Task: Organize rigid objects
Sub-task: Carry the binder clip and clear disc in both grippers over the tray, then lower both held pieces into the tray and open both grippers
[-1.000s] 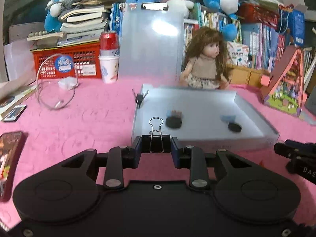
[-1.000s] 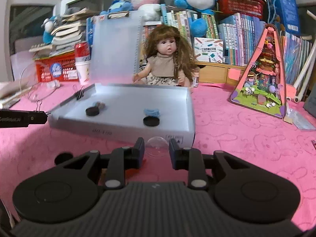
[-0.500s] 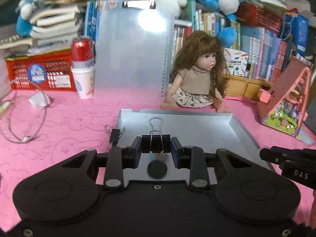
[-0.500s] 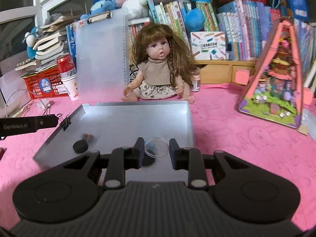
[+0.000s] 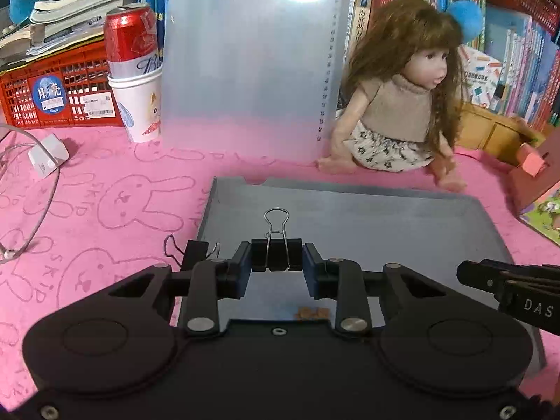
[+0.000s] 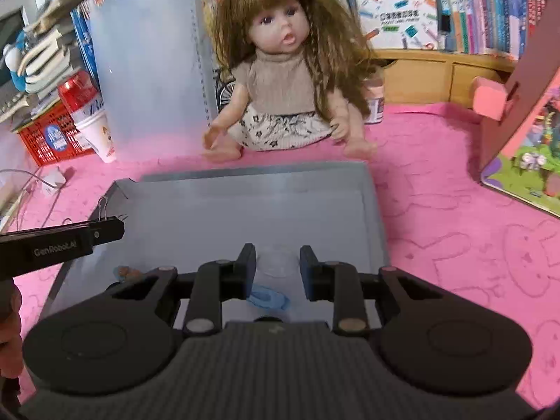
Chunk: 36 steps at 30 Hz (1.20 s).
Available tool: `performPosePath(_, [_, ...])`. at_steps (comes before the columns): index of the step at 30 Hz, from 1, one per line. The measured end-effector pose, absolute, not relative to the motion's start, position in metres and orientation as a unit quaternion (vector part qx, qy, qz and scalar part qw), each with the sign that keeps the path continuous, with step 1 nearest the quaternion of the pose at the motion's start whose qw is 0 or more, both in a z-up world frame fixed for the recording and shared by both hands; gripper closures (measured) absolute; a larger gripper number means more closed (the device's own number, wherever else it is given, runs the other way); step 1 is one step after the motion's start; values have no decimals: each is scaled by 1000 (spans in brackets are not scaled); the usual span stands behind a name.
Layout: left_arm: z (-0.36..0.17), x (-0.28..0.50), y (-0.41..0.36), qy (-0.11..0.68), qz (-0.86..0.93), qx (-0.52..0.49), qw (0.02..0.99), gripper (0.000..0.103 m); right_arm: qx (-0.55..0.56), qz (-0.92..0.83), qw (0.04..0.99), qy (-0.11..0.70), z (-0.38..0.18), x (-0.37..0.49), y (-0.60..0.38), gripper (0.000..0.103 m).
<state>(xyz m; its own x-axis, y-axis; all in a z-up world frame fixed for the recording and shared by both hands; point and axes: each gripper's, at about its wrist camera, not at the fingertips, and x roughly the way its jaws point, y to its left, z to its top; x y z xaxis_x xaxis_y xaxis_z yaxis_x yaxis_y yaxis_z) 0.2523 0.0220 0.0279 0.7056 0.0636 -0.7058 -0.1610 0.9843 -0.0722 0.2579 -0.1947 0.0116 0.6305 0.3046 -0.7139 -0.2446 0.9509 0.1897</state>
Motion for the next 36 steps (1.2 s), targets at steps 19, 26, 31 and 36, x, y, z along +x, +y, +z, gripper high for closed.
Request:
performPosePath(19, [5, 264, 20, 398, 69, -54, 913, 74, 1, 143, 894, 425, -6, 271, -178, 71])
performPosePath(26, [2, 262, 17, 394, 72, -44, 915, 74, -2, 141, 894, 425, -7, 271, -176, 70])
performPosePath(31, [4, 261, 17, 395, 68, -49, 915, 74, 6, 140, 895, 424, -6, 271, -178, 64])
performPosePath(36, [9, 256, 15, 386, 62, -44, 919, 60, 10, 139, 898, 418, -5, 268, -181, 51])
